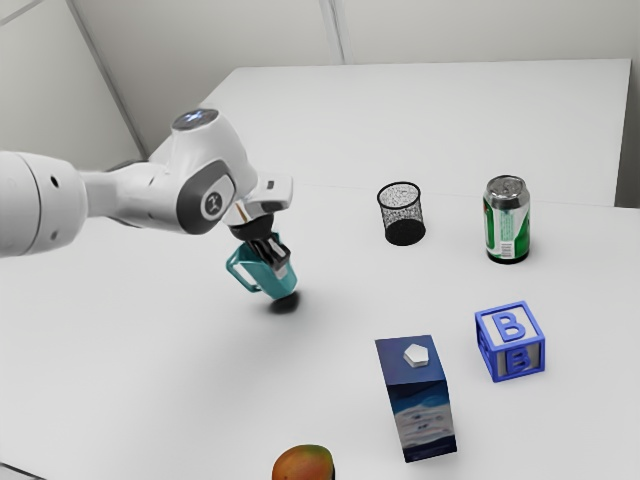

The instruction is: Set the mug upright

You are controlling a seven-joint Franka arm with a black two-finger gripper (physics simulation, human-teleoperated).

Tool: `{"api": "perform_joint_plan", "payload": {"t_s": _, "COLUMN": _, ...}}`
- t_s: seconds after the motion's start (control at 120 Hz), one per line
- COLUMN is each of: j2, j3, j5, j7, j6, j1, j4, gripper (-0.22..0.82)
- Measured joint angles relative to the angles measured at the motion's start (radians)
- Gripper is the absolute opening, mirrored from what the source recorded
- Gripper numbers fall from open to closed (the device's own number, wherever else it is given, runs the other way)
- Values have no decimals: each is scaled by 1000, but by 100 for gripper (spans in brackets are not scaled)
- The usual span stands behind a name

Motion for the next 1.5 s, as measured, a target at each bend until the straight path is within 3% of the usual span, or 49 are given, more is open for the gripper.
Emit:
{"api": "perform_joint_plan", "payload": {"t_s": 0.5, "j2": 1, "j3": 5, "j5": 45, "j7": -83, "j6": 27, "j1": 15, "j4": -47, "gripper": -16}}
{"api": "perform_joint_plan", "payload": {"t_s": 0.992, "j2": -2, "j3": 4, "j5": 48, "j7": -114, "j6": 39, "j1": 11, "j4": -57, "gripper": 29}}
{"api": "perform_joint_plan", "payload": {"t_s": 1.267, "j2": -87, "j3": 2, "j5": 47, "j7": -122, "j6": 36, "j1": 5, "j4": -45, "gripper": 42}}
{"api": "perform_joint_plan", "payload": {"t_s": 1.375, "j2": -83, "j3": 3, "j5": 44, "j7": -123, "j6": -12, "j1": 5, "j4": 64, "gripper": 48}}
{"api": "perform_joint_plan", "payload": {"t_s": 1.5, "j2": -1, "j3": 7, "j5": 36, "j7": -126, "j6": -158, "j1": 16, "j4": 288, "gripper": 54}}
